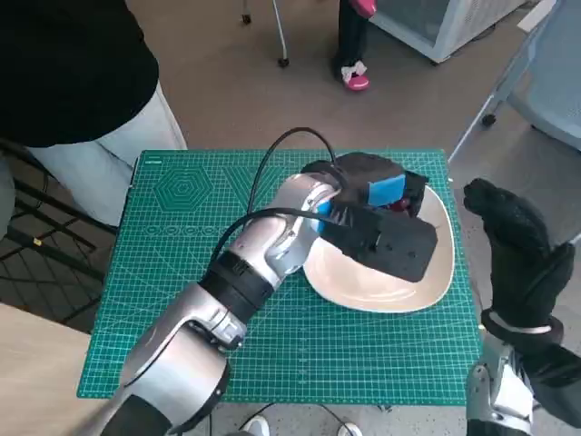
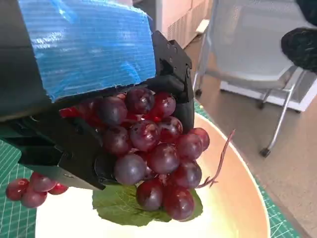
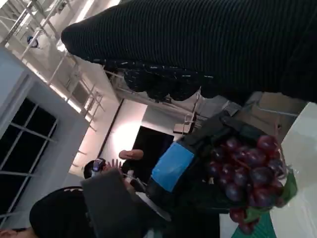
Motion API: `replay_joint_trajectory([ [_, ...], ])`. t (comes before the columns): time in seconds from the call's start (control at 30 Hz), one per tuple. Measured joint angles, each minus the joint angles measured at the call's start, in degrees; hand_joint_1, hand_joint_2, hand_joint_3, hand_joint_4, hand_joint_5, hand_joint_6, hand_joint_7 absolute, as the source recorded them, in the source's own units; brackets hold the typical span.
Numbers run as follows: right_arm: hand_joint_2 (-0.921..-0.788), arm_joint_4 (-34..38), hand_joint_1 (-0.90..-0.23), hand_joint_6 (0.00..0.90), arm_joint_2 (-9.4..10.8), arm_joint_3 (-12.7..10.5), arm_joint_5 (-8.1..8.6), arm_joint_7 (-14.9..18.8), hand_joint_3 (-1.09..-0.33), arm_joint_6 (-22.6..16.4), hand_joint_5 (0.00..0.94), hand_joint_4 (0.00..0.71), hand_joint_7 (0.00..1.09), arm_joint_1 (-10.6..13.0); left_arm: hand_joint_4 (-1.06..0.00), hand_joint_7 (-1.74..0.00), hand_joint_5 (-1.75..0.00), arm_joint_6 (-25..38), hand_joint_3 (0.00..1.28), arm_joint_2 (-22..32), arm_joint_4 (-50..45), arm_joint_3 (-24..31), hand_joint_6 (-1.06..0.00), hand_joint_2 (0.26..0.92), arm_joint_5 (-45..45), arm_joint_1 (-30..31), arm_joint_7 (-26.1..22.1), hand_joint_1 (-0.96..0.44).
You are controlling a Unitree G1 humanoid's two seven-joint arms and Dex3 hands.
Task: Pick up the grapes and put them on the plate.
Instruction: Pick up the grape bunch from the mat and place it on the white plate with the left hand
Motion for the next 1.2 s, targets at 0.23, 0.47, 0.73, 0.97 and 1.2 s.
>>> replay_joint_trajectory([
  [0.23,-0.921,0.0,-0.653,0.131,0.0,0.2,-0.07,-0.2,-0.846,0.0,0.0,0.403,0.19,0.1,-0.52,-0.81,-1.39,0.9,0.23,-0.6,2.4,0.2,-0.47,0.904,-0.2,-0.9,0.2,0.19],
  [0.47,-0.921,0.0,-0.652,0.13,0.0,0.4,-0.07,-0.3,-0.85,0.0,0.0,0.402,0.19,0.1,-0.27,-0.07,-0.59,2.0,0.09,-1.6,6.0,0.9,-0.19,0.894,-0.9,-1.2,1.1,-0.2],
  [0.73,-0.921,0.2,-0.647,0.135,0.0,1.1,-0.03,-0.3,-0.85,0.1,0.001,0.404,0.18,0.1,-0.01,0.0,-0.03,2.0,0.01,-2.3,10.6,0.7,-0.09,0.896,-0.9,-1.2,1.1,-0.52],
  [0.97,-0.921,0.8,-0.645,0.141,0.1,1.5,-0.02,-0.3,-0.848,0.1,0.002,0.405,0.18,-0.4,0.0,0.0,0.0,1.4,0.01,-2.1,11.3,0.9,-0.09,0.898,-1.5,-1.2,1.1,-0.54],
  [1.2,-0.921,1.6,-0.645,0.143,0.2,2.0,-0.01,-0.2,-0.848,0.1,0.001,0.405,0.17,-1.2,0.0,0.0,0.0,-5.2,0.01,-0.7,11.5,3.4,-0.09,0.899,-4.7,0.0,1.8,-0.48],
])
